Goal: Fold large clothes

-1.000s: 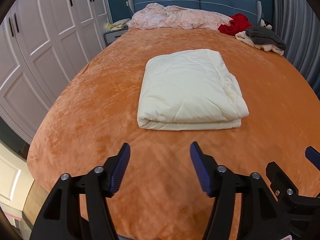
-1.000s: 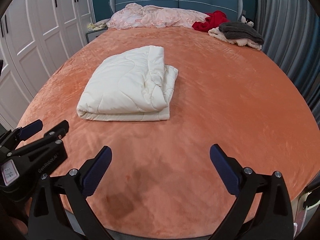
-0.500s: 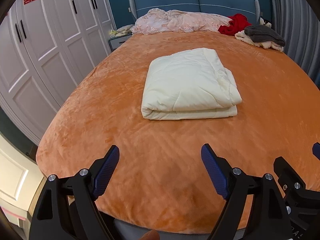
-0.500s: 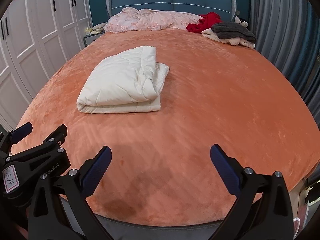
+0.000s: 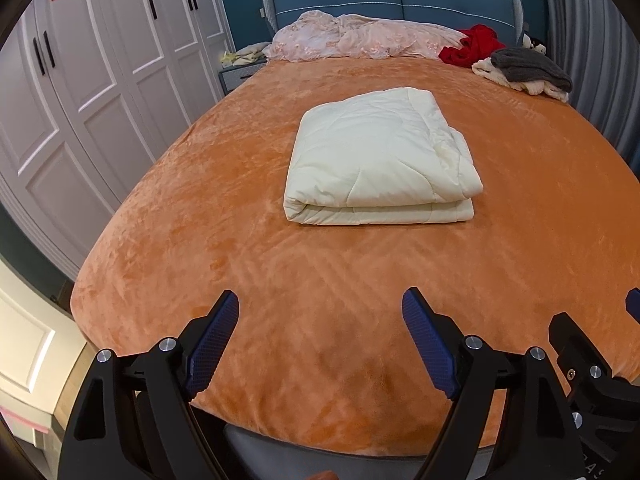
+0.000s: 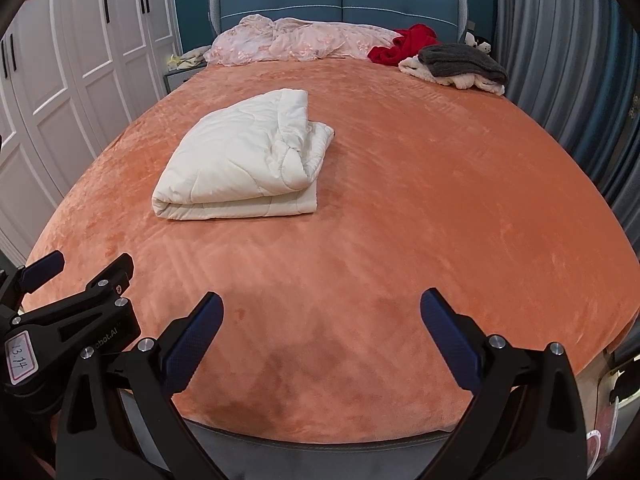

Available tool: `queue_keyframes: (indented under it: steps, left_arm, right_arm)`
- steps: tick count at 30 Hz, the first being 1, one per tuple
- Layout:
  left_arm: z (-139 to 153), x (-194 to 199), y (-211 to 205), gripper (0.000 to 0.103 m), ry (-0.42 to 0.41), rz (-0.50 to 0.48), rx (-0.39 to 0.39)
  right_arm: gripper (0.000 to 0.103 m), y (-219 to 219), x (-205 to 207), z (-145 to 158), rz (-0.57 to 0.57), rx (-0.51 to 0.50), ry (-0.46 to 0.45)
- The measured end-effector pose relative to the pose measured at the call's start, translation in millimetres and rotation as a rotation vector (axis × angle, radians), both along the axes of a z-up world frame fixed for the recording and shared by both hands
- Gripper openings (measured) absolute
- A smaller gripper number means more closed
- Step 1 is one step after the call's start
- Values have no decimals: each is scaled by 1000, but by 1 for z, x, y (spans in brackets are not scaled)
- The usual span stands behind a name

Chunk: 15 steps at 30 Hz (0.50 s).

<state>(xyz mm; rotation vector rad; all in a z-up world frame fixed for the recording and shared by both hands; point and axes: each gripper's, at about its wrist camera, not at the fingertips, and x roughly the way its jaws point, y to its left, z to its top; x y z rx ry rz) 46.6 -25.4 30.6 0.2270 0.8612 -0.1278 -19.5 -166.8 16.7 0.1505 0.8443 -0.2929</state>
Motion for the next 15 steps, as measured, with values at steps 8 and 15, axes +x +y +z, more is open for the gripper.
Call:
queue_keyframes:
  steps: [8,15]
  left_arm:
    - [-1,1,3,81,5,6,-4]
    - [-2,2,5,81,11,9,-6]
  right_arm:
    - [97,1,0,0,-1,-2,0]
    - [97,4,0,0,-2,-3,2]
